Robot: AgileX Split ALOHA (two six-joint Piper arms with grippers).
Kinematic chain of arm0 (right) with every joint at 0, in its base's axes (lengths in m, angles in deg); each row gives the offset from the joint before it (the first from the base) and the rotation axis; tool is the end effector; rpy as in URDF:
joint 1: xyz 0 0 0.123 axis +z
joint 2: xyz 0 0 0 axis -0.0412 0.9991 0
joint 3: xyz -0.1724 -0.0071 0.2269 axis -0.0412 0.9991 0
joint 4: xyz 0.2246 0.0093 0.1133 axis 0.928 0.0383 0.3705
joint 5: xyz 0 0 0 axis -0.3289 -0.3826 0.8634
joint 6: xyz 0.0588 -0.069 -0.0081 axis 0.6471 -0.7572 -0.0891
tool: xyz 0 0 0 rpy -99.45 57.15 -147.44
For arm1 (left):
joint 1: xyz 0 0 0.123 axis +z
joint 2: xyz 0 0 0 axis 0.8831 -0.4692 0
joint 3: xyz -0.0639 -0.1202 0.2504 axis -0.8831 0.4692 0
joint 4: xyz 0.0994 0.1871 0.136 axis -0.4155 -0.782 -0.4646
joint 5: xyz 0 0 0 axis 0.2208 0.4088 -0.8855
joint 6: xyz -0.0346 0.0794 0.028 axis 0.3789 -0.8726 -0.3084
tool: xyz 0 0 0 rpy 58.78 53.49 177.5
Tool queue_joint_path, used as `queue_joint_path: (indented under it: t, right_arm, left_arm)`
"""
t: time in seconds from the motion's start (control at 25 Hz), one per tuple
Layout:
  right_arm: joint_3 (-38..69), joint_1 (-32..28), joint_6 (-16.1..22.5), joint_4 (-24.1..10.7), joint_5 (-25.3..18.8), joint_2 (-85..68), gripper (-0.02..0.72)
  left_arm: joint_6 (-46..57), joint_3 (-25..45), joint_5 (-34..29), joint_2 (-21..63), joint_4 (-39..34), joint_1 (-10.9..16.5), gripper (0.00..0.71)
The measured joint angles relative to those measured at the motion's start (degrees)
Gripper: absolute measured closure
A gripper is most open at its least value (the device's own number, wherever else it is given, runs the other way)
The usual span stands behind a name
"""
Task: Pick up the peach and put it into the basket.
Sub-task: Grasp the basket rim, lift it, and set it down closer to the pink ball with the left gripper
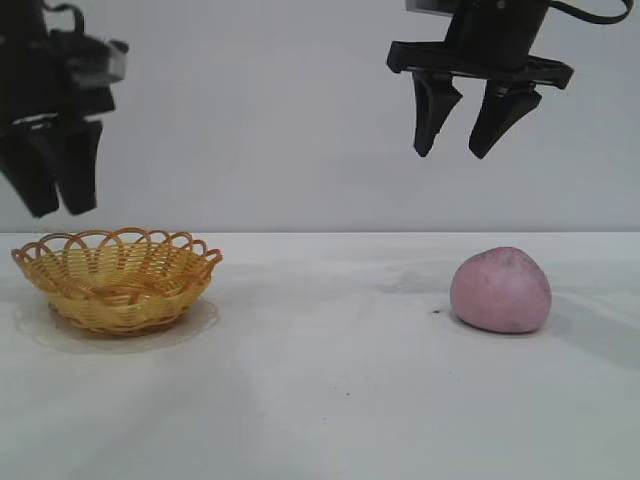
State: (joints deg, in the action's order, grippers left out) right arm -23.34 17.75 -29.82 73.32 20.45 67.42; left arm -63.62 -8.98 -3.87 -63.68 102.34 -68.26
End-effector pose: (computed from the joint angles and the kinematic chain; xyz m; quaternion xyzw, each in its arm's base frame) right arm 0.4022 0.1523 0.2163 -0.1607 0.9503 0.0750 0.2559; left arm 0.4114 -0.0606 0.1739 0.2300 0.9641 -0.0728 0.1109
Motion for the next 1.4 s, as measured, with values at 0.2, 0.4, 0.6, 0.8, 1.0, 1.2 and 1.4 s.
queue_joint_path:
  t: [0.2,0.4,0.6,0.8,1.0,1.2,1.4]
  right_arm:
    - [0.0,0.0,0.0,0.1,-0.3,0.0,0.302]
    - [0.0,0.0,0.0,0.1,-0.5,0.0,0.302]
    - [0.0,0.0,0.0,-0.1,-1.0,0.0,0.302]
    - [0.0,0.0,0.0,-0.9,-2.4,0.0,0.302]
    - [0.0,0.0,0.0,-1.0,-2.7,0.0,0.302]
    - [0.0,0.0,-0.1,-1.0,-2.7,0.0,0.302]
    - [0.0,0.0,-0.1,-0.9,-2.7,0.0,0.302]
  left_arm:
    - [-0.5,-0.3,0.0,-4.4,0.8,0.0,0.47]
    - [-2.8,-0.5,-0.5,-5.9,7.6,0.0,0.64]
    - [0.0,0.0,-0.7,-4.9,16.4,0.0,0.71]
    - [-1.9,9.2,6.8,1.3,35.9,0.0,0.71]
    - [-11.5,25.0,14.7,9.1,60.1,-0.1,0.71]
    - [-17.6,36.6,21.6,10.7,75.1,-3.9,0.71]
    - [-18.6,40.2,24.6,10.7,78.8,-8.0,0.71]
